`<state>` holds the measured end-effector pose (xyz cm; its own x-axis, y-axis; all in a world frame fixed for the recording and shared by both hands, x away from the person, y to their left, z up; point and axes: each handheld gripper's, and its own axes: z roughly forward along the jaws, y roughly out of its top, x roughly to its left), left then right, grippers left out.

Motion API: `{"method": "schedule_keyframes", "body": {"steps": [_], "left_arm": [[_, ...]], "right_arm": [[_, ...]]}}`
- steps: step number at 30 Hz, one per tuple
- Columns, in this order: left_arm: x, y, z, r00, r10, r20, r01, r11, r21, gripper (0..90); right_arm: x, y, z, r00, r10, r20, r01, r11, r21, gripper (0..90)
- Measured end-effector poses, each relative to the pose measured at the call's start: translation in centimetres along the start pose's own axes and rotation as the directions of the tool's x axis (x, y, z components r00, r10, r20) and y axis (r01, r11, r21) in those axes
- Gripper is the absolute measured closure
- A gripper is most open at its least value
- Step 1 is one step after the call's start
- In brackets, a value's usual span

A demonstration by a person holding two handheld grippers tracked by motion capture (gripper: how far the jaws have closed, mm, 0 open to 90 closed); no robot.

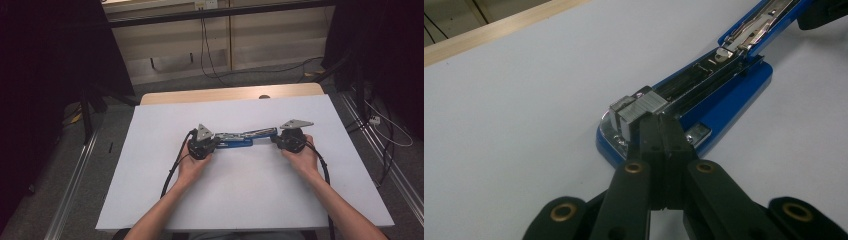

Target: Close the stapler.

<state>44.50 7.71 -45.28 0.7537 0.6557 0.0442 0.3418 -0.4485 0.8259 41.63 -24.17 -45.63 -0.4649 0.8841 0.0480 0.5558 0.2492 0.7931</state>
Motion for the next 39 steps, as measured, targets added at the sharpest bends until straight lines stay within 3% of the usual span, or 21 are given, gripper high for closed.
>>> {"method": "schedule_keyframes", "body": {"steps": [5, 21, 28, 33, 37, 39], "left_arm": [[0.0, 0.0, 0.0, 1.0000, 0.001, -0.002, -0.001, 1.0000, 0.000, 90.0], [0.0, 0.0, 0.0, 1.0000, -0.001, -0.001, 0.001, 1.0000, 0.003, 89.6], [0.0, 0.0, -0.1, 1.0000, -0.004, 0.007, 0.004, 1.0000, 0.000, 87.4], [-0.3, 0.1, -0.3, 0.9986, -0.027, 0.046, 0.027, 0.9996, 0.011, 83.6], [-0.6, 0.2, -0.4, 0.9981, -0.027, 0.056, 0.027, 0.9996, 0.006, 78.2], [-0.7, 0.1, -0.4, 0.9975, -0.032, 0.063, 0.031, 0.9995, 0.009, 75.8]], "right_arm": [[0.2, 0.1, 0.0, 0.9997, 0.012, -0.022, -0.013, 0.999, -0.044, 90.0], [0.2, 0.1, -0.3, 0.9997, 0.007, -0.025, -0.008, 0.998, -0.062, 90.0], [0.3, 0.3, -0.5, 0.9994, 0.007, -0.033, -0.011, 0.995, -0.100, 85.4], [0.4, 0.3, -0.6, 0.9993, -0.003, -0.036, -0.001, 0.994, -0.108, 81.9], [0.3, 0.4, -0.9, 0.9992, 0.008, -0.039, -0.013, 0.993, -0.113, 75.4], [0.3, 0.4, -1.0, 0.9993, 0.008, -0.036, -0.012, 0.993, -0.114, 66.8]]}}
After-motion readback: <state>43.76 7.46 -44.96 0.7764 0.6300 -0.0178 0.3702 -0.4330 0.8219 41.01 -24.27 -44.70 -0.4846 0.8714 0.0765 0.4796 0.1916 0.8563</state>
